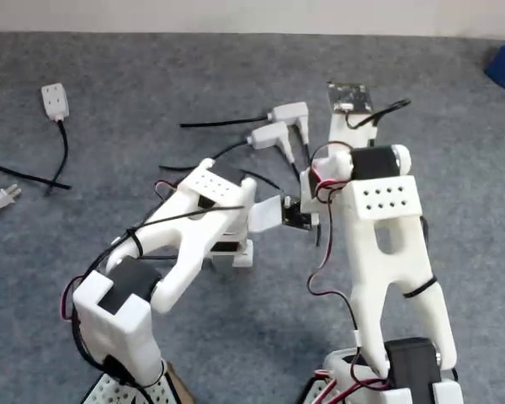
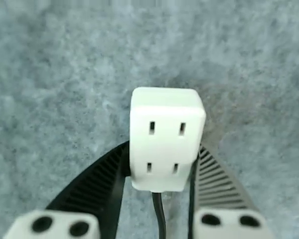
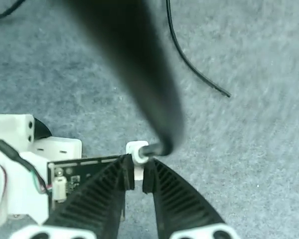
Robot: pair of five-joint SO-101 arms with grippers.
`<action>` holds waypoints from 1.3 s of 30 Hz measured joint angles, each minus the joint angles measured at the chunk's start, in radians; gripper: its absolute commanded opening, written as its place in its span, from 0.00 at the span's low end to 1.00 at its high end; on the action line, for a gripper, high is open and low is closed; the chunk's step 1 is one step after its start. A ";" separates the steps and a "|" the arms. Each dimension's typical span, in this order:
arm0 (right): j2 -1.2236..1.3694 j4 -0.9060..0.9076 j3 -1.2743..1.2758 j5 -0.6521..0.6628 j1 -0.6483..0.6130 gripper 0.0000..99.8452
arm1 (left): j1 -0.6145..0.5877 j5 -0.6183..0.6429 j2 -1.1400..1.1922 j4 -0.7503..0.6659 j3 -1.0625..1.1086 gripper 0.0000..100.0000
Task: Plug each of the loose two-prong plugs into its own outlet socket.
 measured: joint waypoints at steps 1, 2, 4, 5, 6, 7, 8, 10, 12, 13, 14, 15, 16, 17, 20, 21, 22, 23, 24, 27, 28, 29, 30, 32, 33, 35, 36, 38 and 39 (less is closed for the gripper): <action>-0.002 0.000 0.006 -0.005 0.000 0.01 | 0.000 0.003 0.000 0.005 -0.005 0.02; -0.005 -0.002 0.015 -0.005 0.000 0.01 | 0.000 0.003 0.000 0.006 -0.005 0.02; -0.008 -0.014 0.038 -0.006 0.000 0.01 | 0.000 -0.002 0.005 0.006 -0.005 0.02; -0.011 -0.020 0.051 -0.006 0.000 0.01 | 0.000 -0.002 0.008 0.006 -0.005 0.02; -0.012 -0.023 0.063 -0.006 0.000 0.01 | 0.000 -0.002 0.011 0.006 -0.006 0.02; -0.014 -0.029 0.074 -0.008 0.000 0.01 | 0.000 -0.002 0.012 0.008 -0.008 0.02; -0.018 -0.035 0.084 -0.008 0.002 0.01 | 0.000 -0.002 0.012 0.008 -0.008 0.02; -0.021 -0.038 0.097 -0.008 0.002 0.01 | 0.000 -0.002 0.012 0.002 -0.008 0.02; -0.021 -0.038 0.098 -0.008 0.002 0.01 | 0.000 -0.002 0.014 -0.009 -0.008 0.02; -0.021 -0.040 0.098 -0.011 0.002 0.01 | 0.000 -0.002 0.014 -0.017 -0.008 0.02; -0.021 -0.041 0.098 -0.014 0.002 0.01 | 0.000 -0.002 0.014 -0.023 -0.008 0.02; -0.021 -0.041 0.098 -0.015 0.002 0.01 | -0.002 -0.002 0.014 -0.028 -0.009 0.02; -0.021 -0.041 0.098 -0.015 0.002 0.01 | -0.006 -0.002 0.020 -0.029 -0.018 0.02; -0.021 -0.041 0.100 -0.015 0.002 0.01 | -0.015 -0.002 0.034 -0.029 -0.037 0.02; -0.021 -0.041 0.103 -0.015 0.002 0.01 | -0.051 -0.003 0.092 -0.031 -0.117 0.02; -0.020 -0.041 0.103 -0.015 0.002 0.01 | -0.060 -0.002 0.117 -0.031 -0.147 0.02; -0.020 -0.038 0.104 -0.015 0.002 0.01 | -0.068 -0.002 0.141 -0.028 -0.173 0.02; -0.020 -0.028 0.104 -0.015 0.000 0.01 | -0.072 0.002 0.166 -0.023 -0.199 0.02; -0.020 -0.028 0.106 -0.015 -0.005 0.01 | -0.072 0.002 0.189 -0.012 -0.233 0.02; -0.020 -0.029 0.106 -0.015 -0.006 0.01 | -0.077 0.002 0.250 0.040 -0.319 0.02; -0.020 -0.031 0.106 -0.015 -0.006 0.01 | -0.080 0.002 0.267 0.054 -0.344 0.03; -0.020 -0.032 0.106 -0.015 -0.008 0.01 | -0.080 0.002 0.282 0.074 -0.367 0.06; -0.020 -0.032 0.106 -0.015 -0.008 0.01 | -0.081 0.002 0.288 0.092 -0.384 0.09; -0.020 -0.032 0.106 -0.015 -0.009 0.01 | -0.081 0.002 0.295 0.118 -0.402 0.17; -0.020 -0.032 0.106 -0.015 -0.009 0.01 | -0.081 0.002 0.298 0.127 -0.408 0.21; -0.020 -0.032 0.106 -0.015 -0.009 0.01 | -0.081 0.002 0.298 0.137 -0.414 0.26; -0.020 -0.032 0.106 -0.015 -0.009 0.01 | -0.083 0.002 0.298 0.144 -0.414 0.28; -0.020 -0.032 0.106 -0.015 -0.009 0.01 | -0.087 0.002 0.298 0.152 -0.414 0.26; -0.020 -0.032 0.106 -0.015 -0.009 0.01 | -0.094 0.003 0.298 0.160 -0.420 0.25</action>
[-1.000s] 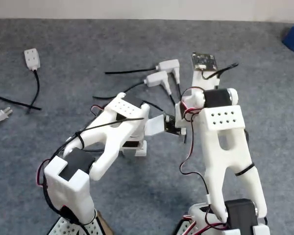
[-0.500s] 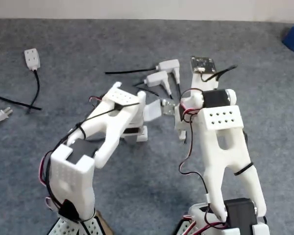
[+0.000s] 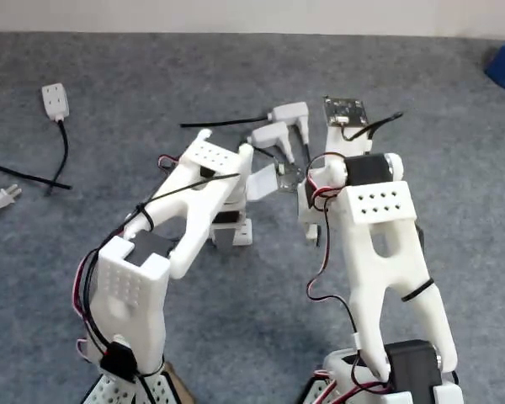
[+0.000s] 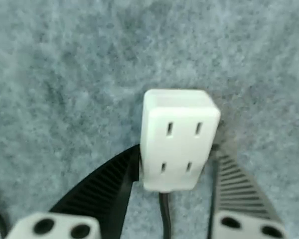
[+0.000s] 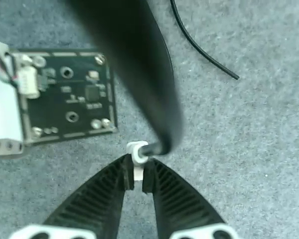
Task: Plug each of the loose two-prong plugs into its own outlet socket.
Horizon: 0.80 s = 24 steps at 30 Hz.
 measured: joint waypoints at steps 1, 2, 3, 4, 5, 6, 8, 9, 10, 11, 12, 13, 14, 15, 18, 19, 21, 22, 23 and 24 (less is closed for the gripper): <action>0.000 0.000 0.000 0.000 0.000 0.01 | -0.008 0.000 0.000 0.005 -0.008 0.23; 0.000 0.000 0.000 0.000 0.000 0.01 | -0.018 0.000 0.000 0.012 -0.018 0.22; 0.000 0.000 0.000 0.000 0.000 0.01 | -0.031 0.000 0.000 0.021 -0.029 0.22; 0.000 0.000 0.000 0.000 0.000 0.01 | -0.043 0.000 -0.002 0.034 -0.037 0.21; 0.000 0.000 0.000 0.000 0.000 0.01 | -0.054 -0.005 -0.009 0.048 -0.043 0.21; 0.002 0.000 0.000 0.000 0.000 0.01 | -0.066 -0.011 -0.021 0.061 -0.046 0.21; 0.002 -0.003 0.000 0.000 0.000 0.01 | -0.084 -0.012 -0.057 0.078 -0.046 0.21; 0.002 -0.008 0.000 0.000 0.000 0.01 | -0.095 -0.012 -0.074 0.084 -0.048 0.21; 0.002 -0.011 0.000 0.000 0.000 0.01 | -0.106 -0.012 -0.084 0.089 -0.048 0.21; 0.002 -0.011 0.000 0.000 0.000 0.01 | -0.115 -0.012 -0.094 0.091 -0.048 0.21; 0.002 -0.011 0.000 0.000 0.000 0.01 | -0.121 -0.012 -0.098 0.094 -0.048 0.21; 0.002 -0.011 0.000 0.000 0.000 0.01 | -0.126 -0.012 -0.100 0.094 -0.048 0.21; 0.002 -0.011 0.000 0.000 0.000 0.01 | -0.129 -0.012 -0.100 0.095 -0.048 0.21; 0.002 -0.011 0.000 0.000 0.000 0.01 | -0.129 -0.012 -0.100 0.097 -0.048 0.21; 0.002 -0.011 0.000 0.000 -0.003 0.01 | -0.152 -0.012 -0.101 0.097 -0.060 0.21; 0.002 -0.014 0.000 0.000 -0.012 0.01 | -0.172 -0.012 -0.101 0.097 -0.078 0.21; 0.002 -0.037 0.000 -0.014 -0.043 0.01 | -0.239 -0.008 -0.107 0.097 -0.127 0.21; 0.002 -0.051 0.000 -0.029 -0.064 0.01 | -0.281 0.012 -0.118 0.097 -0.146 0.21; 0.002 -0.066 0.000 -0.041 -0.087 0.01 | -0.327 0.041 -0.126 0.097 -0.167 0.21; 0.002 -0.081 0.000 -0.051 -0.110 0.01 | -0.377 0.077 -0.135 0.097 -0.186 0.21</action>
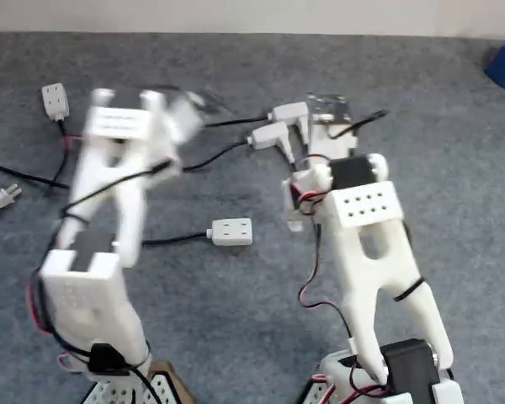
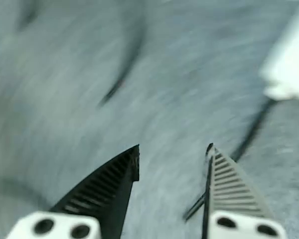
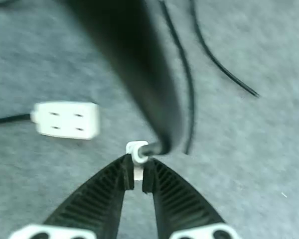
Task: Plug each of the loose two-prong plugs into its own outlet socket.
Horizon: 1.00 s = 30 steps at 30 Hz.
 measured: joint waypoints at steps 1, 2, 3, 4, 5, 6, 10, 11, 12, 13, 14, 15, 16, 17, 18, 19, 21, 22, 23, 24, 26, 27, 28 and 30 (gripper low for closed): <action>0.000 -0.018 0.000 -0.005 -0.023 0.01 | -0.055 0.040 -0.006 0.002 -0.015 0.21; 0.000 -0.037 0.000 -0.008 -0.041 0.01 | -0.114 0.091 -0.009 0.003 -0.025 0.21; 0.000 -0.055 0.000 -0.009 -0.061 0.01 | -0.172 0.138 -0.009 0.003 -0.031 0.21; 0.000 -0.069 0.000 -0.009 -0.077 0.01 | -0.230 0.172 -0.009 0.003 -0.031 0.21; 0.000 -0.080 0.000 -0.009 -0.094 0.01 | -0.284 0.190 -0.009 -0.002 -0.028 0.21; 0.000 -0.086 0.000 -0.009 -0.106 0.01 | -0.334 0.201 -0.009 -0.012 -0.014 0.21; 0.068 -0.097 -0.002 -0.011 -0.141 0.01 | -0.465 0.213 -0.015 -0.137 0.098 0.21; 0.104 -0.097 -0.012 -0.018 -0.147 0.01 | -0.482 0.213 -0.015 -0.170 0.126 0.21; 0.140 -0.095 -0.023 -0.040 -0.152 0.01 | -0.494 0.213 -0.015 -0.201 0.150 0.21; 0.178 -0.095 -0.038 -0.074 -0.157 0.01 | -0.502 0.213 -0.015 -0.226 0.175 0.21; 0.213 -0.095 -0.052 -0.109 -0.160 0.01 | -0.508 0.213 -0.015 -0.249 0.199 0.21; 0.241 -0.097 -0.061 -0.140 -0.166 0.01 | -0.514 0.213 -0.015 -0.270 0.222 0.21; 0.252 -0.103 -0.063 -0.164 -0.172 0.01 | -0.517 0.213 -0.015 -0.290 0.239 0.21; 0.255 -0.121 -0.063 -0.181 -0.178 0.01 | -0.526 0.213 -0.015 -0.307 0.252 0.21; 0.255 -0.137 -0.066 -0.195 -0.187 0.01 | -0.534 0.212 -0.015 -0.321 0.258 0.21; 0.253 -0.152 -0.066 -0.204 -0.195 0.01 | -0.545 0.212 -0.015 -0.331 0.261 0.21; 0.241 -0.172 -0.066 -0.219 -0.206 0.01 | -0.562 0.212 -0.015 -0.345 0.265 0.21; 0.232 -0.180 -0.066 -0.222 -0.207 0.01 | -0.568 0.201 -0.015 -0.347 0.269 0.21; 0.221 -0.184 -0.066 -0.224 -0.209 0.01 | -0.569 0.189 -0.015 -0.348 0.269 0.21; 0.215 -0.187 -0.066 -0.224 -0.209 0.01 | -0.569 0.180 -0.015 -0.348 0.269 0.21; 0.213 -0.189 -0.066 -0.224 -0.209 0.01 | -0.565 0.169 -0.015 -0.351 0.269 0.21; 0.213 -0.189 -0.066 -0.224 -0.209 0.01 | -0.565 0.167 -0.015 -0.351 0.269 0.21; 0.213 -0.189 -0.066 -0.224 -0.209 0.01 | -0.566 0.166 -0.015 -0.351 0.269 0.21; 0.218 -0.192 -0.066 -0.224 -0.209 0.01 | -0.568 0.166 -0.015 -0.351 0.269 0.21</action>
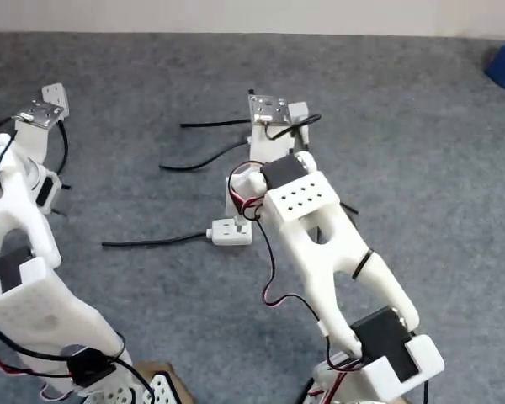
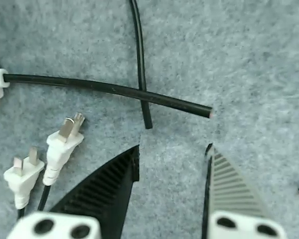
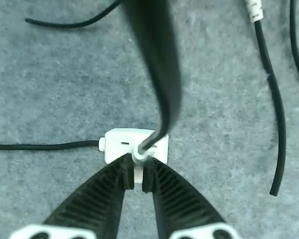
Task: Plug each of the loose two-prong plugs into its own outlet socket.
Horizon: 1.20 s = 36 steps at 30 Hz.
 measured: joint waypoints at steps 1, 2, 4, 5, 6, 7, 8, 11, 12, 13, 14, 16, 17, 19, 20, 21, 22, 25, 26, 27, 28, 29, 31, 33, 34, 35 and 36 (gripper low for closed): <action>0.008 -0.009 0.000 0.000 0.000 0.01 | 0.000 0.000 0.000 0.000 0.000 0.21; 0.018 -0.017 0.000 0.003 0.000 0.01 | 0.000 0.000 0.000 0.000 0.003 0.21; 0.034 -0.025 0.000 0.008 0.000 0.01 | -0.009 0.000 0.000 0.000 0.003 0.21; 0.037 -0.026 0.000 0.014 0.000 0.01 | -0.015 -0.002 0.000 0.000 0.003 0.21; 0.040 -0.026 0.000 0.023 0.000 0.01 | -0.023 0.000 0.000 0.000 0.003 0.21; 0.044 -0.026 0.000 0.032 0.000 0.01 | -0.031 0.000 0.000 0.000 0.003 0.21; 0.044 -0.026 0.000 0.041 0.000 0.01 | -0.035 -0.002 0.000 0.000 0.003 0.21; 0.044 -0.026 0.000 0.071 0.026 0.01 | -0.038 -0.005 0.000 0.000 0.003 0.21; 0.044 -0.026 0.000 0.077 0.038 0.01 | -0.037 -0.005 0.000 0.000 0.003 0.21; 0.044 -0.026 0.000 0.080 0.048 0.01 | -0.035 -0.005 0.000 0.000 0.003 0.21; 0.044 -0.026 0.000 0.083 0.054 0.01 | -0.035 -0.005 0.000 0.000 0.003 0.21; 0.041 -0.026 0.000 0.083 0.057 0.01 | -0.037 -0.005 0.000 0.000 0.003 0.21; 0.035 -0.026 0.000 0.083 0.058 0.01 | -0.037 -0.005 0.000 0.000 0.003 0.21; 0.008 -0.026 0.000 0.094 0.058 0.01 | -0.037 -0.005 0.000 0.000 0.003 0.21; -0.008 -0.026 0.000 0.098 0.058 0.01 | -0.037 -0.005 0.000 0.000 0.003 0.21; -0.021 -0.026 0.000 0.101 0.058 0.01 | -0.037 -0.005 0.000 0.000 0.003 0.21; -0.037 -0.026 0.000 0.101 0.058 0.01 | -0.035 -0.005 0.000 0.000 0.003 0.21; -0.081 -0.026 0.000 0.120 0.058 0.01 | -0.005 -0.021 0.000 0.026 0.003 0.21; -0.098 -0.026 0.000 0.140 0.058 0.01 | 0.017 -0.038 -0.003 0.051 0.003 0.21; -0.115 -0.026 0.000 0.158 0.058 0.01 | 0.040 -0.052 -0.017 0.080 0.003 0.21; -0.129 -0.026 0.000 0.172 0.061 0.01 | 0.066 -0.058 -0.041 0.104 0.008 0.21; -0.138 -0.026 0.000 0.180 0.061 0.01 | 0.091 -0.060 -0.072 0.117 0.017 0.21; -0.149 -0.031 0.000 0.187 0.068 0.01 | 0.137 -0.058 -0.161 0.124 0.054 0.21; -0.150 -0.054 0.000 0.187 0.071 0.01 | 0.189 -0.020 -0.265 0.124 0.107 0.21; -0.150 -0.064 0.000 0.190 0.071 0.01 | 0.218 -0.003 -0.322 0.123 0.143 0.21; -0.150 -0.075 0.000 0.190 0.071 0.01 | 0.247 0.018 -0.385 0.109 0.183 0.21; -0.150 -0.087 0.000 0.190 0.071 0.01 | 0.276 0.040 -0.450 0.087 0.229 0.21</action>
